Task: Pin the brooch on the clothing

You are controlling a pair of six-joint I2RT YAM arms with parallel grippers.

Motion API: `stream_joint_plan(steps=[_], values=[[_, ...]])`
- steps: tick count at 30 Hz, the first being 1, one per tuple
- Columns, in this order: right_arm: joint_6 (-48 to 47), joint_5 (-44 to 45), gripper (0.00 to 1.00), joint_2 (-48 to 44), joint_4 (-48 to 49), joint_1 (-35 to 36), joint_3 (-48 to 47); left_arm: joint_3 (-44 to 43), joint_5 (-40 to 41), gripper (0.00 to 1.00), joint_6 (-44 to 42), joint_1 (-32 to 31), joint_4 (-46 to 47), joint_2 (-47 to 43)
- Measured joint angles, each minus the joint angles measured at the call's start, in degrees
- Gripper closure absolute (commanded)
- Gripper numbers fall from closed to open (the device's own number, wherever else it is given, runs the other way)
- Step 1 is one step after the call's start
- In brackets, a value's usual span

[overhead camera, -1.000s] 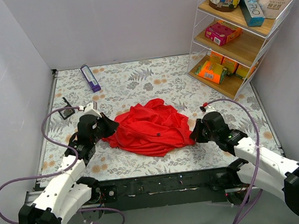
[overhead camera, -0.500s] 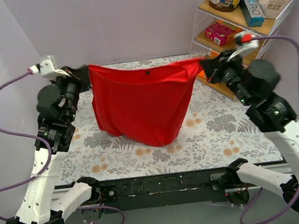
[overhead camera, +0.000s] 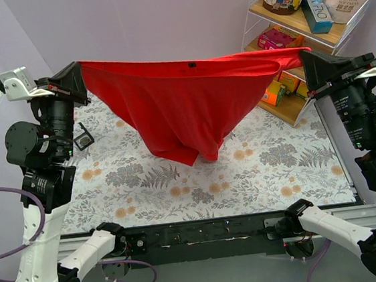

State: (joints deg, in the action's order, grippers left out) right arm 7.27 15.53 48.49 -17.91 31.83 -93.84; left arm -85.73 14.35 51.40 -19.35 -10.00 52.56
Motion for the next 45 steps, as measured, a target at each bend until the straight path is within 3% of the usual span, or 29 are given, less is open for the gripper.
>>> stream_joint_plan(steps=[12, 28, 34, 38, 45], values=[[-2.5, -4.2, 0.99, 0.3, 2.4, 0.0, -3.6, -3.1, -7.5, 1.0, -2.9, -0.1, 3.4, -1.6], [-3.2, -16.6, 0.99, 0.0, 16.1, 0.0, -15.8, -29.4, -22.5, 1.0, -4.4, -0.1, 11.1, -0.3], [-5.0, -16.9, 0.99, 2.7, 16.8, 0.0, -19.9, -27.7, -23.5, 1.0, -4.2, -0.1, 13.1, 0.0], [-8.4, -13.6, 0.99, 7.8, 16.6, 0.0, -19.3, -24.6, -19.8, 1.0, -7.8, -0.1, 14.1, 3.4], [-14.1, -8.7, 0.99, 22.2, 21.5, -3.7, -5.2, -17.1, -11.0, 1.0, -15.6, 1.8, 18.3, 23.0]])
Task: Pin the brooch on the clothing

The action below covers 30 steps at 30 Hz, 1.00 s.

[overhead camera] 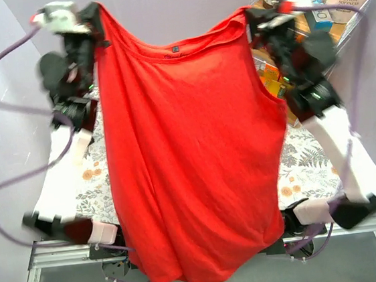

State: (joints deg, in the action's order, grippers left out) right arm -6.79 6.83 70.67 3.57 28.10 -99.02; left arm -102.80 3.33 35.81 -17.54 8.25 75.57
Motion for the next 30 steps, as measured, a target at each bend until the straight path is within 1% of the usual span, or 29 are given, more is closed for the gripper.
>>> stream_joint_plan(steps=[1, 2, 3, 4, 5, 6, 7, 8, 11, 12, 13, 14, 15, 16, 18, 20, 22, 27, 30], values=[[0.2, -1.1, 0.99, 3.2, 1.2, -2.2, 1.6, 0.2, 0.3, 1.0, -0.4, 0.7, 0.3, 3.3], [0.7, -2.3, 0.99, 6.7, 2.4, -4.1, 3.0, 0.8, 0.6, 1.0, -0.8, 1.8, 0.9, 8.9], [1.2, -3.6, 0.99, 11.3, 3.5, -6.3, 4.2, 1.1, 0.7, 0.96, -1.0, 2.7, 1.0, 13.1], [2.1, -5.1, 0.98, 16.5, 4.3, -8.5, 4.5, 1.1, 0.9, 0.55, -1.2, 3.7, 1.1, 18.4], [2.7, -6.6, 0.9, 21.8, 5.0, -10.2, 4.4, 1.0, 1.0, 0.35, -1.1, 4.5, 0.9, 23.4], [3.7, -8.4, 0.45, 27.7, 4.9, -11.6, 3.5, 0.5, 1.0, 0.19, -1.1, 5.4, 0.2, 28.9], [4.7, -10.1, 0.13, 33.9, 4.6, -13.1, 1.0, -0.8, 0.9, 0.03, -0.7, 6.0, -0.8, 34.4], [5.9, -12.4, 0.03, 41.0, 2.3, -14.3, -3.9, -2.6, 0.9, 0.02, -0.1, 6.5, -2.4, 40.2], [9.1, -20.7, 0.02, 64.0, -4.4, -16.2, -27.6, -9.9, -0.1, 0.02, 2.9, 7.6, -10.1, 55.5], [10.4, -22.9, 0.02, 69.7, -5.6, -16.5, -33.3, -10.8, -0.5, 0.02, 3.9, 7.7, -11.8, 58.8], [12.1, -24.9, 0.02, 73.4, -6.2, -17.0, -35.7, -10.8, -1.3, 0.02, 4.9, 7.8, -14.0, 61.2], [13.2, -26.2, 0.02, 74.9, -6.9, -17.4, -35.8, -10.2, -2.4, 0.02, 5.9, 7.9, -15.6, 62.6], [14.5, -27.4, 0.02, 75.3, -5.9, -18.0, -32.0, -8.4, -3.4, 0.02, 6.9, 7.9, -16.6, 62.9], [15.8, -28.7, 0.02, 73.7, -4.4, -18.8, -25.0, -5.9, -4.6, 0.02, 7.7, 7.8, -17.1, 62.4], [17.2, -29.9, 0.02, 70.5, -2.4, -19.5, -14.6, -3.2, -6.8, 0.02, 8.5, 7.6, -16.7, 60.7], [17.5, -31.1, 0.05, 67.5, -0.9, -20.4, -6.8, -1.8, -8.5, 0.02, 9.0, 7.3, -16.9, 58.5], [17.7, -31.8, 0.06, 65.4, 0.1, -20.6, -5.1, -0.9, -9.6, 0.02, 9.3, 7.3, -16.8, 55.7], [18.1, -33.9, 0.06, 59.9, 4.0, -20.2, -4.9, 2.4, -11.8, 0.02, 9.6, 6.9, -14.8, 47.6], [17.4, -34.5, 0.05, 56.7, 5.6, -19.6, -3.9, 3.3, -12.4, 0.02, 9.7, 6.9, -13.6, 45.0]])
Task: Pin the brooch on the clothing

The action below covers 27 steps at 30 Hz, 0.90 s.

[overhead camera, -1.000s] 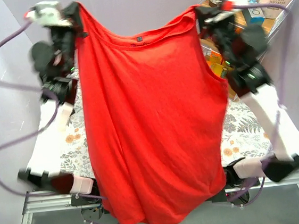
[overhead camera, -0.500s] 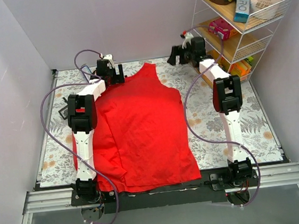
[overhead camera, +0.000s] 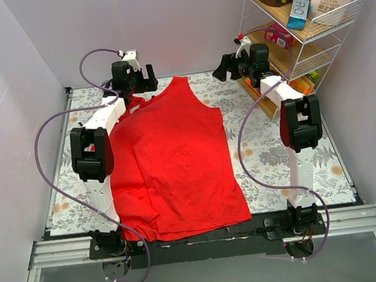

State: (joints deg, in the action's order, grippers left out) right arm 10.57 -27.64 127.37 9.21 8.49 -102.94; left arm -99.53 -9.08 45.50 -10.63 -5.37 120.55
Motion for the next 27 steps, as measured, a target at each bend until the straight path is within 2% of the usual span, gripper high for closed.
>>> stream_joint_plan(steps=[5, 13, 21, 27], values=[[-2.0, 0.1, 0.04, -1.4, -0.1, 1.2, 1.0, 1.5, -0.6, 0.02, 0.2, 0.0, 0.8, -1.0], [-7.7, 3.4, 0.04, -3.6, -5.4, 5.7, 6.4, 7.4, -0.6, 0.02, 0.4, -0.3, 0.0, -4.3], [-11.6, 9.2, 0.06, -11.9, -10.7, 12.2, 12.3, 18.2, -0.4, 0.02, 1.9, -0.4, 0.2, -19.8], [-10.2, 13.6, 0.06, -27.3, -13.2, 13.7, 27.4, 34.0, -0.6, 0.02, 4.3, -0.4, 2.6, -37.0]])
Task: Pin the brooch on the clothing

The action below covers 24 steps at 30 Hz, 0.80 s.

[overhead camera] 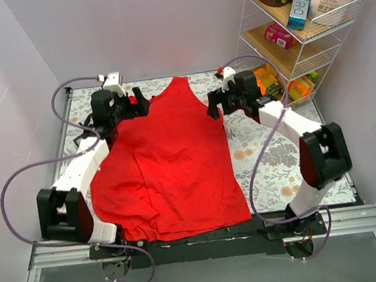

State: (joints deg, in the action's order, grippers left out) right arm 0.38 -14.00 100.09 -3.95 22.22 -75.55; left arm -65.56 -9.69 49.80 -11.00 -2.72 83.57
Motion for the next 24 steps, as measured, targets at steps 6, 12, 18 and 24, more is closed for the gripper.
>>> stream_joint_plan(steps=[6, 12, 18, 24], values=[[4.1, 3.9, 0.12, -12.1, -3.5, -0.3, 15.6, 13.3, 0.2, 0.02, 0.6, 0.0, 0.7, -8.3], [7.4, 7.7, 0.19, -12.6, -6.8, 0.4, 22.7, 13.3, 0.7, 0.02, 1.2, 0.0, -0.5, -5.0], [9.7, 12.9, 0.24, -12.5, -7.3, 4.6, 23.2, 13.3, 2.4, 0.02, 1.3, 0.0, -0.7, -5.2], [11.5, 16.7, 0.29, -9.7, -7.3, 8.8, 23.2, 13.3, 4.2, 0.02, 1.1, 0.0, -0.8, -5.5]])
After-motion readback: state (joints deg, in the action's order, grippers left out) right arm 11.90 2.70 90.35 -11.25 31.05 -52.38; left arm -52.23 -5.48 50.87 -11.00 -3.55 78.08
